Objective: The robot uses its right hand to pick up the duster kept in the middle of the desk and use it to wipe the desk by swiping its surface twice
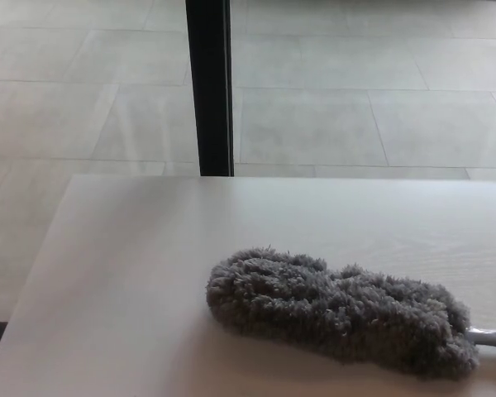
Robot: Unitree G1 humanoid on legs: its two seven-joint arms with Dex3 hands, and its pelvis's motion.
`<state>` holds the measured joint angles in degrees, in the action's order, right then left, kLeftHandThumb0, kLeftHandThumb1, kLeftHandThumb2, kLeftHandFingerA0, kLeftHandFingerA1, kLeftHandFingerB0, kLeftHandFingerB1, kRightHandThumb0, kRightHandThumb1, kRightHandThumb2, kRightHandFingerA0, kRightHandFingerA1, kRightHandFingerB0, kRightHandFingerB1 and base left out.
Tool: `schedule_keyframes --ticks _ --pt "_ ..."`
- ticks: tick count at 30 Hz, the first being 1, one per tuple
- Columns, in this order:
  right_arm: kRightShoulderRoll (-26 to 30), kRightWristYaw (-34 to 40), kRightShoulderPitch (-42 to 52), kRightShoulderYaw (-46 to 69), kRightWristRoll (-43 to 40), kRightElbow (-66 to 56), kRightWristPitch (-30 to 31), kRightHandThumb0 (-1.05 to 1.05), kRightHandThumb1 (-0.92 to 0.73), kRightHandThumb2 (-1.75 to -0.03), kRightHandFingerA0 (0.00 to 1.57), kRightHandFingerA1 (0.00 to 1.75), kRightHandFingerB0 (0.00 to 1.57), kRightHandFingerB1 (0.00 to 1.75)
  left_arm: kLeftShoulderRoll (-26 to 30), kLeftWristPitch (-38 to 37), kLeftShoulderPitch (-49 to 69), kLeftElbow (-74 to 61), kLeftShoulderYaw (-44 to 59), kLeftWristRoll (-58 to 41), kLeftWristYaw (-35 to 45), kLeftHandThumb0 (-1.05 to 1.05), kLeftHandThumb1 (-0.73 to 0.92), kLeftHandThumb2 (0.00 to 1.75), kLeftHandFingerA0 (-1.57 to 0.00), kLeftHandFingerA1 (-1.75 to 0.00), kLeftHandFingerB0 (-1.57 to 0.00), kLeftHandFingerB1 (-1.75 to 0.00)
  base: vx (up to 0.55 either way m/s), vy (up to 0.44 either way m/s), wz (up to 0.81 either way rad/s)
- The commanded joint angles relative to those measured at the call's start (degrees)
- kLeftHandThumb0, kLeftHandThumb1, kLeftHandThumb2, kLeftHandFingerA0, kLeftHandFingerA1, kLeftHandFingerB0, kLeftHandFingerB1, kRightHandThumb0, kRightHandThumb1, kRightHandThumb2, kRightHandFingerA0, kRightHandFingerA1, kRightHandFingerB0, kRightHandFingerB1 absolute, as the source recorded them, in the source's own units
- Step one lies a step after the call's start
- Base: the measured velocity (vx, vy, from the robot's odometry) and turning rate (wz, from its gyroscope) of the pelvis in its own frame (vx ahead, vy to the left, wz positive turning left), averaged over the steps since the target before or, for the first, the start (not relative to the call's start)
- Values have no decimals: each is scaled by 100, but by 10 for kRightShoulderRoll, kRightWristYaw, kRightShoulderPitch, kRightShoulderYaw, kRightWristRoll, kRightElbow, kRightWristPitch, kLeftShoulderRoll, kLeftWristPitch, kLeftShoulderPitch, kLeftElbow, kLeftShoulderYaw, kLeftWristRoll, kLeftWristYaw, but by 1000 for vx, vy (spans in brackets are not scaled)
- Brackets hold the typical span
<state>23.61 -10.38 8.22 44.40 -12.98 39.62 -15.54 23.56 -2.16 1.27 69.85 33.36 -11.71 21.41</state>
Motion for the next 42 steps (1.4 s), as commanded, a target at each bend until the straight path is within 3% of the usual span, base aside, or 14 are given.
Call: schedule_keyframes --ticks 1,2,3,6,7,13,23,24,25,26,27,28,30,42 --pt "62 -36 -197 -107 -72 -338 47 -77 -89 -68 23 43 12 28 22 -10 -15 18 35 -56 52 -95 92 77 -31 -58 -19 -39 0 0 0" --pt "27 -27 -258 -165 -34 -360 30 -76 -86 -66 32 48 13 27 21 -14 -15 18 34 -55 59 -95 92 74 -34 -58 -21 -39 0 0 0" --pt "9 -24 -282 -189 -6 -352 9 -78 -66 -102 31 57 7 41 19 -13 -15 17 34 -56 57 -92 92 74 -32 -58 -23 -40 0 0 0" --pt "-13 -11 -303 -227 41 -359 14 -82 -68 -102 36 56 10 41 17 -12 -17 18 33 -54 58 -92 92 75 -32 -58 -23 -40 0 0 0" --pt "-24 -16 -314 -249 50 -364 17 -82 -81 -65 45 45 20 28 18 -12 -18 20 32 -53 61 -92 92 75 -34 -58 -22 -39 0 0 0" --pt "-73 -14 -357 -396 200 -315 -9 -82 -78 -64 43 40 25 30 21 -3 -27 24 41 -57 58 -94 92 72 -35 -58 -24 -39 0 0 0" --pt "-62 -42 -390 -565 311 -249 13 -76 -77 -64 36 50 30 31 22 -6 -29 28 37 -55 66 -96 92 74 -33 -58 -20 -38 0 0 0" --pt "-60 -38 -394 -576 323 -238 13 -76 -61 -98 28 56 20 45 22 -6 -29 27 37 -55 66 -95 92 75 -33 -59 -20 -39 0 0 0" --pt "-55 -33 -398 -586 332 -232 13 -76 -61 -98 28 56 20 45 22 -8 -29 26 35 -53 65 -95 92 75 -33 -59 -20 -39 0 0 0" --pt "-50 -31 -401 -594 338 -224 13 -76 -77 -64 31 45 28 30 20 -8 -29 26 34 -53 65 -95 92 75 -34 -58 -21 -39 0 0 0" --pt "-44 -30 -404 -602 347 -213 13 -76 -77 -64 31 45 28 30 18 -9 -29 27 34 -53 64 -95 92 75 -34 -58 -21 -39 0 0 0" --pt "-35 -21 -412 -618 369 -192 25 -78 -61 -98 23 53 18 43 16 -7 -27 26 33 -53 65 -92 92 75 -33 -57 -23 -40 0 0 0" --pt "-25 -8 -420 -630 381 -162 17 -77 -77 -64 29 46 27 29 16 -5 -28 26 34 -54 65 -93 92 75 -34 -58 -21 -38 0 0 0" --pt "60 3 -422 -719 466 -104 8 -84 -81 -65 9 39 17 29 19 -5 -29 26 35 -61 75 -93 92 73 -35 -57 -24 -39 0 0 0"
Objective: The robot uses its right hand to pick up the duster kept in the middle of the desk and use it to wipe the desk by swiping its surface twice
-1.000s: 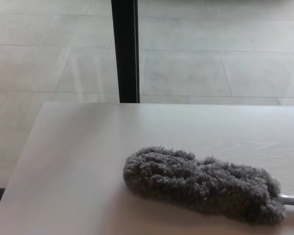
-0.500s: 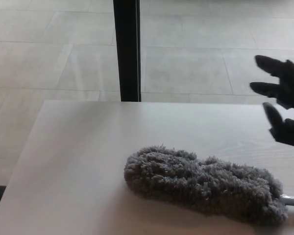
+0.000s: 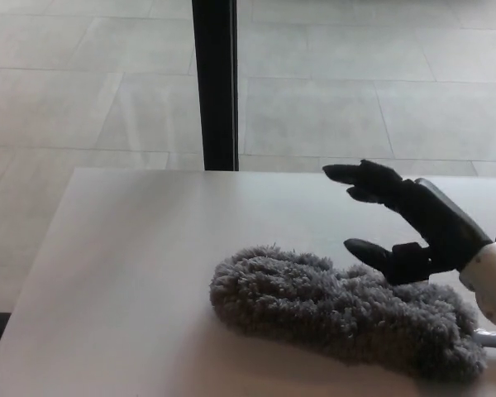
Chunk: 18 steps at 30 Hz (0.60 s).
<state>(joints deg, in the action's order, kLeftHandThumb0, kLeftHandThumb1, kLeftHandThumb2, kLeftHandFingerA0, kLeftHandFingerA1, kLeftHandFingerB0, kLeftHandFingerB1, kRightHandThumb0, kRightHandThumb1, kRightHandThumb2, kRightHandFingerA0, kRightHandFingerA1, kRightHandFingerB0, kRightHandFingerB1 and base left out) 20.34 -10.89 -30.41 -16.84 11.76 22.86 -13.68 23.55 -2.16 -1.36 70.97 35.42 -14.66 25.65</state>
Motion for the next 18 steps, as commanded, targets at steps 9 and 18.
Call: schedule_keyframes --ticks 9,18 --pt "105 45 -17 -135 234 67 -21 -78 -79 -64 13 39 21 29 20 -7 -1 15 11 -30 34 -94 92 72 -35 -56 -23 -38 0 0 0" --pt "63 108 20 -187 267 50 -33 -69 -56 -92 22 60 12 45 22 -8 -4 18 10 -32 38 -93 92 73 -33 -56 -23 -38 0 0 0"
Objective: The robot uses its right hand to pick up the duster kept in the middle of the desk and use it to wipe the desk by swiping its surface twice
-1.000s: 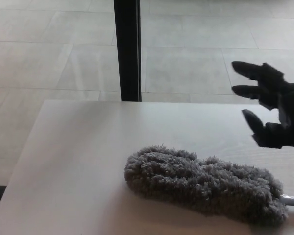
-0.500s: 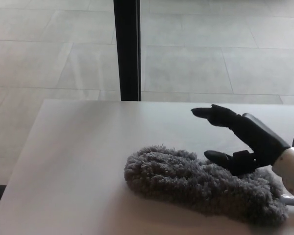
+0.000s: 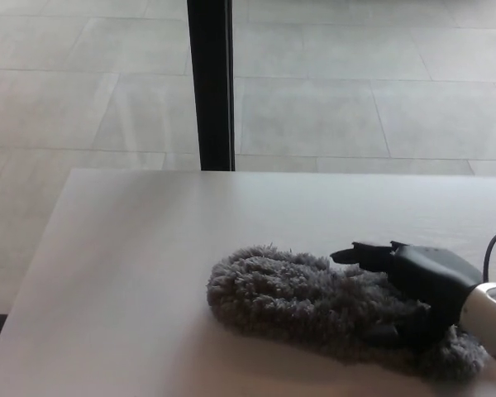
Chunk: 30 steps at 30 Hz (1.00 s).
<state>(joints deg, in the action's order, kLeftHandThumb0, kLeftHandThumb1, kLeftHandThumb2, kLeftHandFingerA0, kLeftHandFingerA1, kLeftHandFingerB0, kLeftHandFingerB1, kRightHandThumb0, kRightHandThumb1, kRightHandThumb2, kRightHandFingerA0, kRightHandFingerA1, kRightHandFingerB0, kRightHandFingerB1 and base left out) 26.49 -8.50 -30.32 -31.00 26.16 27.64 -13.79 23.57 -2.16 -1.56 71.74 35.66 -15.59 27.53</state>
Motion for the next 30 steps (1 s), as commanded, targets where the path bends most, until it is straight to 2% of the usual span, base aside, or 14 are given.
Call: schedule_keyframes --ticks 1,3,5,7,8,10,12,13,14,15,18,19,23,30 --pt "-2 109 24 -49 132 4 -33 -56 -71 -62 39 67 23 33 21 -8 -3 11 8 -23 21 -95 92 74 -33 -57 -21 -38 0 0 0" --pt "-5 133 27 -51 139 7 -36 -56 -71 -62 39 67 23 33 21 -8 -2 11 6 -24 25 -95 92 74 -33 -57 -21 -38 0 0 0" --pt "-9 165 30 -40 126 25 -62 -43 -70 -60 66 79 31 35 20 -10 -3 12 6 -24 23 -92 92 74 -33 -57 -23 -39 0 0 0" --pt "-8 171 30 -31 116 34 -76 -36 -74 -62 78 98 35 37 21 -12 -3 9 4 -24 22 -91 92 75 -33 -57 -23 -39 0 0 0" --pt "-5 175 31 -29 116 35 -78 -36 -74 -62 78 98 35 37 21 -10 -3 8 3 -24 20 -91 92 75 -33 -57 -23 -39 0 0 0" --pt "-1 223 31 -29 129 54 -106 -30 -77 -62 81 131 45 41 22 -9 -5 9 2 -23 14 -90 92 74 -34 -54 -25 -38 0 0 0" --pt "0 234 30 -28 132 58 -113 -30 -77 -62 81 131 45 41 20 -8 -6 9 2 -24 14 -90 92 74 -34 -54 -25 -38 0 0 0" --pt "7 307 34 -32 155 73 -148 -22 -75 -69 83 156 53 54 19 -7 -6 10 4 -26 16 -89 92 75 -34 -56 -25 -39 0 0 0" --pt "16 373 34 -39 182 82 -178 -18 -70 -77 85 160 71 73 18 -5 -6 11 8 -32 25 -89 92 77 -32 -59 -21 -39 0 0 0" --pt "23 435 32 -50 210 88 -194 -13 -56 -107 83 167 83 105 17 -6 -5 12 9 -34 30 -89 92 76 -33 -60 -21 -40 0 0 0" --pt "28 520 26 -66 242 106 -217 -10 -52 -115 82 170 82 126 18 -10 -3 12 6 -30 26 -88 92 75 -33 -57 -24 -39 0 0 0" --pt "27 534 28 -67 244 110 -223 -17 -49 -126 90 173 78 147 17 -7 -3 12 10 -35 26 -87 92 76 -32 -55 -23 -38 0 0 0" --pt "27 541 45 -62 243 88 -218 -22 -57 -112 103 171 75 131 15 -6 -4 13 11 -37 28 -86 92 77 -34 -57 -24 -39 0 0 0" --pt "3 571 57 -51 233 85 -196 -22 -60 -108 100 169 73 122 11 -5 -11 13 13 -42 34 -84 92 77 -32 -57 -25 -39 0 0 0"
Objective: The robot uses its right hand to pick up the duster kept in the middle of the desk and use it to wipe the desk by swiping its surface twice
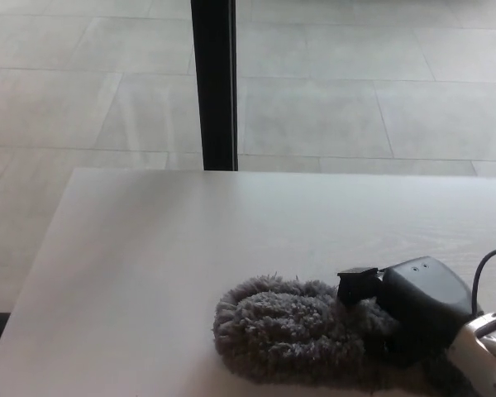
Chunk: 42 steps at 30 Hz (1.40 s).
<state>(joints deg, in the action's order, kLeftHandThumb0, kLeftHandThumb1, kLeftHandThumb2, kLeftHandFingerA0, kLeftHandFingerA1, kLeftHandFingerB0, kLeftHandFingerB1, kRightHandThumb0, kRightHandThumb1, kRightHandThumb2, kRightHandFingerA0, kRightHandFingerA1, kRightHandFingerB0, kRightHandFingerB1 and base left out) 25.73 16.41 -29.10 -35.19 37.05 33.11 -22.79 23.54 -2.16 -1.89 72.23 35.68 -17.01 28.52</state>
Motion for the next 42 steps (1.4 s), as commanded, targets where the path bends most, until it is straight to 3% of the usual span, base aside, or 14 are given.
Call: schedule_keyframes --ticks 1,11,13,16,17,22,23,24,32,33,34,35,38,42 --pt "7 324 47 -6 121 31 -103 -22 -60 -108 100 169 73 122 12 -5 -9 8 13 -28 23 -84 92 77 -32 -57 -25 -39 0 0 0" --pt "-15 406 45 -46 184 25 -54 -28 -61 -77 104 169 88 115 11 -11 -12 2 12 -28 34 -86 92 78 -29 -58 -21 -41 0 0 0" --pt "-2 393 34 -87 226 16 -51 -24 -55 -93 104 175 78 141 11 -6 -15 2 13 -30 29 -85 92 78 -33 -58 -25 -40 0 0 0" --pt "14 365 29 -119 250 5 -58 -26 -52 -94 101 175 77 132 9 -5 -17 3 14 -31 26 -85 92 77 -32 -58 -26 -40 0 0 0" --pt "19 377 20 -146 275 12 -60 -35 -51 -106 130 137 86 101 11 -7 -15 3 12 -28 28 -85 92 79 -32 -58 -24 -40 0 0 0" --pt "35 395 -7 -214 327 55 -46 -35 -50 -101 129 135 86 100 12 -9 -14 1 14 -30 31 -84 92 78 -32 -54 -25 -38 0 0 0" --pt "37 389 -10 -220 331 61 -38 -31 -61 -78 105 168 81 105 13 -8 -14 0 16 -32 33 -84 92 79 -29 -55 -22 -40 0 0 0" --pt "38 391 -14 -223 328 69 -41 -36 -49 -98 129 136 83 98 14 -8 -14 0 16 -32 34 -84 92 77 -32 -55 -26 -39 0 0 0" --pt "39 411 -57 -283 340 177 -8 -40 -42 -91 130 140 80 89 12 -10 -14 -5 22 -36 43 -84 92 76 -32 -57 -25 -40 0 0 0" --pt "36 421 -58 -284 332 196 -6 -34 -54 -65 105 169 87 88 11 -12 -13 -5 24 -38 47 -84 92 77 -31 -58 -24 -42 0 0 0" --pt "38 408 -60 -274 309 226 -18 -35 -40 -91 131 138 85 87 10 -16 -14 -5 23 -37 50 -85 92 76 -31 -57 -24 -39 0 0 0" --pt "39 391 -62 -267 290 244 -30 -33 -56 -68 107 170 89 80 10 -18 -15 -5 23 -36 51 -85 92 76 -32 -56 -24 -39 0 0 0" --pt "42 407 -75 -284 290 281 -23 -35 -38 -90 132 138 86 83 9 -21 -16 -7 27 -40 57 -91 79 89 -30 -59 -22 -46 0 0 0" --pt "49 389 -78 -292 280 328 27 -33 -56 -64 93 162 91 87 9 -23 -14 -8 26 -39 64 -93 81 88 -27 -57 -21 -43 0 0 0"
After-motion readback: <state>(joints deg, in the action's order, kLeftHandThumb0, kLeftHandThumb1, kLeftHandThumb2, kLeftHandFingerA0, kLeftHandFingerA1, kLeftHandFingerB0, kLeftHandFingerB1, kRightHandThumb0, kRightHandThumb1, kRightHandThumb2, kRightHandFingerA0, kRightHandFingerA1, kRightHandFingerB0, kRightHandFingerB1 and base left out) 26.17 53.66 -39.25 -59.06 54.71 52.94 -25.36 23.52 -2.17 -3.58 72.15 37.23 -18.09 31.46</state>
